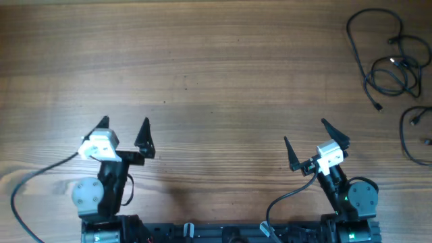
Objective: Untangle cables
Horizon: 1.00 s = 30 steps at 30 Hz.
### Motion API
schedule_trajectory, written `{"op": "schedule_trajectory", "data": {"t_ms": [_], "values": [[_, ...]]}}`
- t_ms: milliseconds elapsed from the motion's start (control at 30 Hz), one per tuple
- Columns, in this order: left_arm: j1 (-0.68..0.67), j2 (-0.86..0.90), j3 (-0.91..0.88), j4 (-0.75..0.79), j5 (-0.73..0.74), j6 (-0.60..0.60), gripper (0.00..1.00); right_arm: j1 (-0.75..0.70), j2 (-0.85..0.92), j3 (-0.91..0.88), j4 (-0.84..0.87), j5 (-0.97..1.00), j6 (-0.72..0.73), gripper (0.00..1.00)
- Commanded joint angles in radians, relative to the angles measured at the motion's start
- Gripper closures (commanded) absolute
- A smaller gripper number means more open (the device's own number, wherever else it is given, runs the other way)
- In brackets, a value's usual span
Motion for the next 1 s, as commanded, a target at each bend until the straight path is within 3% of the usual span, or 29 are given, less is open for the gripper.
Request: {"op": "schedule_trajectory", "data": {"t_ms": [0, 300, 967], "values": [[-0.01, -0.09, -0.069, 0.01, -0.002, 0.024, 0.0, 0.004, -0.005, -0.001, 0.002, 0.002, 0.017, 0.0], [-0.049, -0.209, -0.146, -0.005, -0.01, 0.024, 0.0, 0.004, -0.005, -0.001, 0.002, 0.002, 0.017, 0.0], [-0.081, -0.228, -0.2, -0.069, -0.029, 0.024, 0.0, 0.004, -0.005, -0.001, 0.002, 0.002, 0.017, 0.0]]}}
